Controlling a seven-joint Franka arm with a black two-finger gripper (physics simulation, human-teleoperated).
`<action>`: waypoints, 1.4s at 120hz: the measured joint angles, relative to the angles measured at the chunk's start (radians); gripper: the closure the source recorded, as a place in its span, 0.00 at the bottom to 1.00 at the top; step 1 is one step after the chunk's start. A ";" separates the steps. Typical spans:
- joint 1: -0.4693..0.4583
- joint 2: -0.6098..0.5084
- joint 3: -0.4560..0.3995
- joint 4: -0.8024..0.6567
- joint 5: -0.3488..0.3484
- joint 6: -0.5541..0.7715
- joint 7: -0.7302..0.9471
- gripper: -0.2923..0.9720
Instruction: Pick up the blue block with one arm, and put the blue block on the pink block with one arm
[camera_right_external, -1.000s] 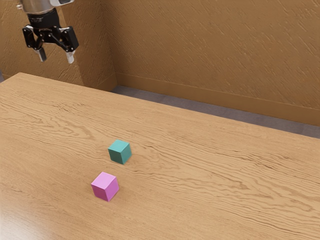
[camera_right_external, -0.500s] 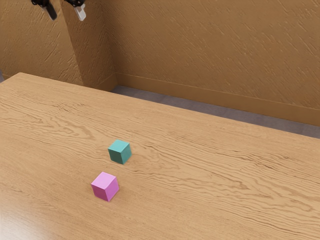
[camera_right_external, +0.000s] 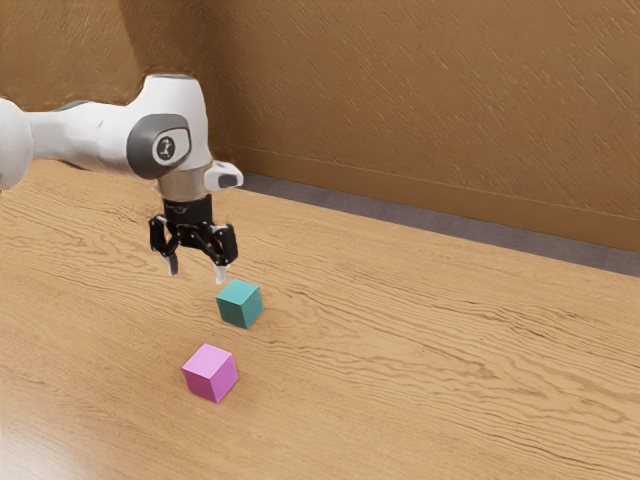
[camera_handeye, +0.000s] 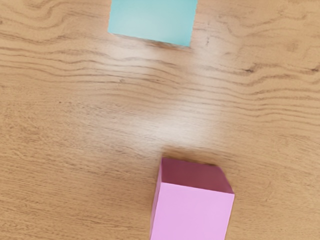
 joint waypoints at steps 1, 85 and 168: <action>-0.002 0.001 -0.001 -0.015 -0.001 0.017 0.002 0.23; -0.019 -0.099 -0.034 -0.553 -0.033 0.770 0.105 0.23; -0.003 -0.130 -0.047 -0.582 -0.039 0.712 0.286 0.23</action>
